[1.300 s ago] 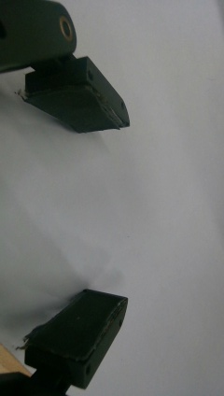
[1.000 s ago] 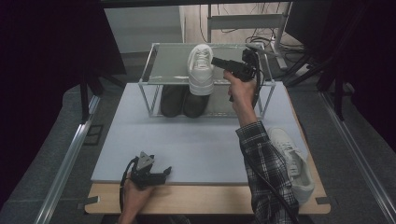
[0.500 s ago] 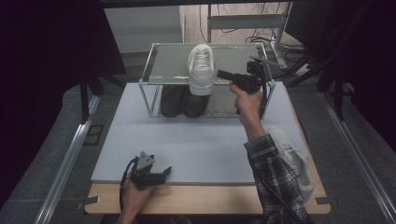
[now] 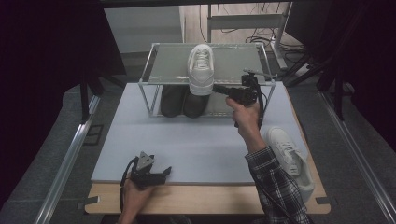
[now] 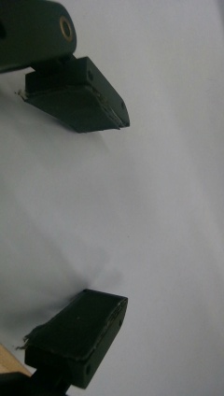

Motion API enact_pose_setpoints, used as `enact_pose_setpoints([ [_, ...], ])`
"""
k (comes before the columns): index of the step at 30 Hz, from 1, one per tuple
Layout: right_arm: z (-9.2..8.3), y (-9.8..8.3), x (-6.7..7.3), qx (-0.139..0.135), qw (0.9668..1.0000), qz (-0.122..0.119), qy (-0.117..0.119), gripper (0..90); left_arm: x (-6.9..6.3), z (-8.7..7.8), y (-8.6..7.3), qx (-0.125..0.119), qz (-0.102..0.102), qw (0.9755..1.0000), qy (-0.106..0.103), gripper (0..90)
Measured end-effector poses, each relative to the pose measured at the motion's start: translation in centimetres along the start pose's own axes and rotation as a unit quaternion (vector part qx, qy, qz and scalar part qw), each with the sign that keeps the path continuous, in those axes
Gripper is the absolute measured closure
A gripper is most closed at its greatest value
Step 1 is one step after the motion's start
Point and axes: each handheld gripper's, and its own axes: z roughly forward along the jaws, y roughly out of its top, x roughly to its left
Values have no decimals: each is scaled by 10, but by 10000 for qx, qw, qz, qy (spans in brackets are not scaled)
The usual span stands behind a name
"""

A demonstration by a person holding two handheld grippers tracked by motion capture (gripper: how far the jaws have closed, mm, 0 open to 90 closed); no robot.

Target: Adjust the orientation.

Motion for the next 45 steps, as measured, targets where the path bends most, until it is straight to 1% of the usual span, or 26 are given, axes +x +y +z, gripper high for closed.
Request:
enact_pose_setpoints([
  [5, 7, -8, 1, 136, 9999, 9, 58, 899, 0, 0, 0, -2, -1, 10000, -1, 127],
  [8, 12, -10, 1, 171, 9998, -3, 71, 899, 0, 0, 0, -1, 0, 10000, -1, 127],
  [11, 13, -11, 1, 150, 9998, 31, 91, 899, 0, 0, 0, -2, -3, 10000, -2, 127],
  [14, 12, -10, 2, 163, 9998, 16, 67, 899, 0, 0, 0, -2, -3, 10000, -1, 127],
  [17, 13, -11, 4, 149, 9998, 28, 135, 899, 0, 0, 0, -3, -3, 10000, 0, 127],
  [19, 15, -12, 5, 140, 9998, -34, 103, 899, 0, 0, 0, -2, -3, 10000, -1, 128],
  [21, 15, -11, 5, 144, 9998, -3, 105, 900, 0, 0, 0, -3, -3, 10000, -1, 127],
  [24, 17, -10, 7, 145, 9999, -32, 66, 900, 0, 0, 0, -2, -2, 10000, 0, 127],
  [26, 20, -10, 7, 145, 9999, -73, 29, 900, 0, 0, 0, -2, -2, 10000, 0, 127],
  [28, 24, -9, 7, 158, 9999, -41, 14, 900, 0, 0, 0, -1, 1, 10000, 0, 128],
  [30, 28, -8, 7, 130, 9999, -79, -32, 900, 0, 0, 0, -2, -1, 10000, -1, 128],
  [31, 30, -7, 7, 155, 9999, -30, -35, 900, 0, 0, 0, -3, -2, 10000, 0, 128],
  [37, 43, -2, 5, 119, 9998, -74, -153, 900, 0, 0, 0, -2, -2, 10000, -1, 127],
  [45, 55, 5, 0, 95, 9996, 3, -278, 900, 0, 0, 0, -1, -1, 10000, -2, 128],
])
